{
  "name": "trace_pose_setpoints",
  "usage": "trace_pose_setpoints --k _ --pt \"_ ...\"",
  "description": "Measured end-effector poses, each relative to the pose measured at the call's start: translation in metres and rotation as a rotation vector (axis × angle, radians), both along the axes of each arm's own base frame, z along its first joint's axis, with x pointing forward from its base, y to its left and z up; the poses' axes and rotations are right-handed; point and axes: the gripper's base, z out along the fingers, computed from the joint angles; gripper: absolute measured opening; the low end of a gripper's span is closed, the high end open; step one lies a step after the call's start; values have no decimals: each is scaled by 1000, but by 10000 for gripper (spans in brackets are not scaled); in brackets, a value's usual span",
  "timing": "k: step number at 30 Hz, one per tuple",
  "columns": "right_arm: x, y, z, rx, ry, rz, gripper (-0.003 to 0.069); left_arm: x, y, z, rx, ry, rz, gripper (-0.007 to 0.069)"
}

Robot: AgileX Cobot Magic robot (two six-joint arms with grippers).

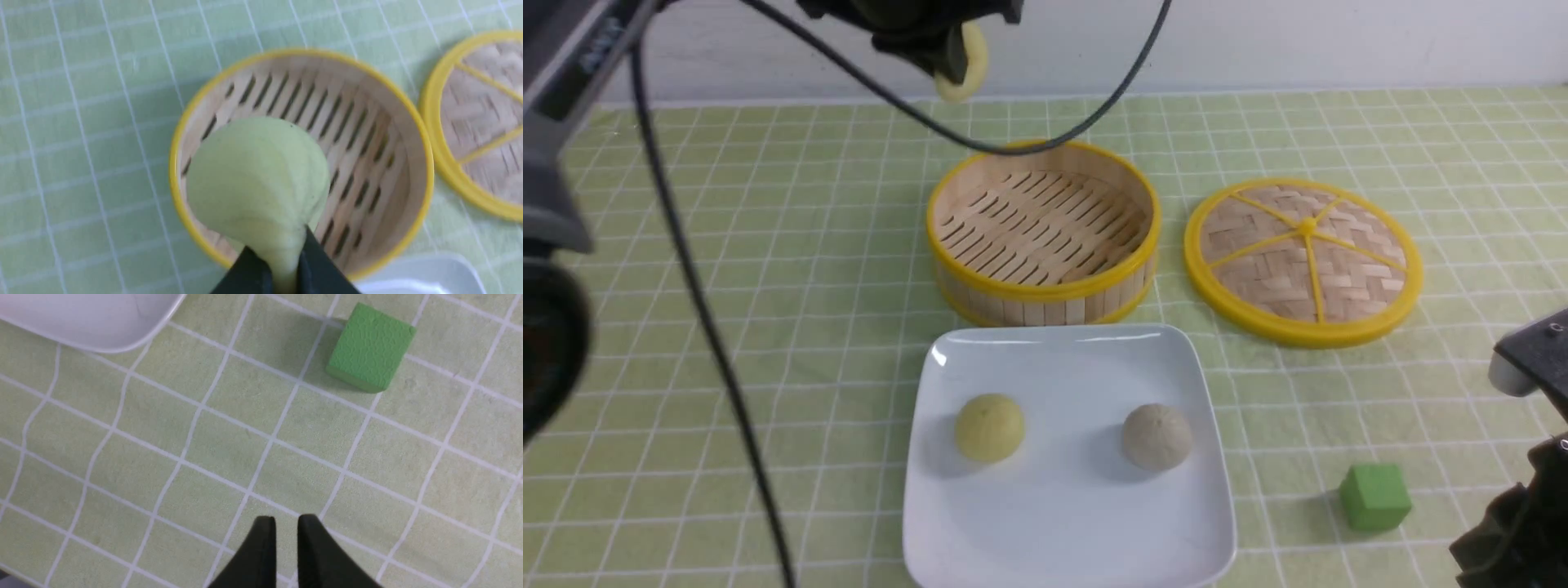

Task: Put the steamed buns into the plate on the green tablecloth.
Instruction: 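Carry the bun from the bamboo steamer to the plate with the left gripper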

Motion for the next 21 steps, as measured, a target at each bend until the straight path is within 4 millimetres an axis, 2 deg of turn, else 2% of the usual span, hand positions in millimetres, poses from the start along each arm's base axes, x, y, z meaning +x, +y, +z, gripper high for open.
trace_pose_setpoints --k 1,2,3,4,5,6,9,10,11,13,16,18,21 --pt "0 0 0 -1 0 0 101 -24 6 -5 22 63 -6 23" --pt "0 0 0 -1 0 0 101 -37 9 -20 48 132 -9 23" --pt "0 0 0 0 -1 0 103 -58 12 -34 72 204 -19 23" --pt "0 0 0 1 -3 0 103 -76 13 -41 83 240 -31 23" --pt "0 0 0 1 -3 0 103 -80 13 -49 93 271 -34 23" --pt "0 0 0 1 -4 0 104 -108 9 -69 102 328 -65 23" --pt "0 0 0 1 -4 0 104 -146 -6 -110 95 376 -131 27" --pt "0 0 0 1 -4 0 104 -147 -8 -110 89 367 -136 27" --pt "0 0 0 2 -4 0 106 -158 -16 -127 85 378 -148 30" --pt "0 0 0 1 -3 0 109 -167 -24 -150 77 386 -132 34" --pt "0 1 0 10 6 -3 113 -164 -31 -173 44 386 -51 60" --pt "-2 1 1 14 11 2 113 -160 -33 -179 36 378 -28 85" --pt "-13 -4 11 26 3 17 57 -154 -37 -193 28 374 8 212"
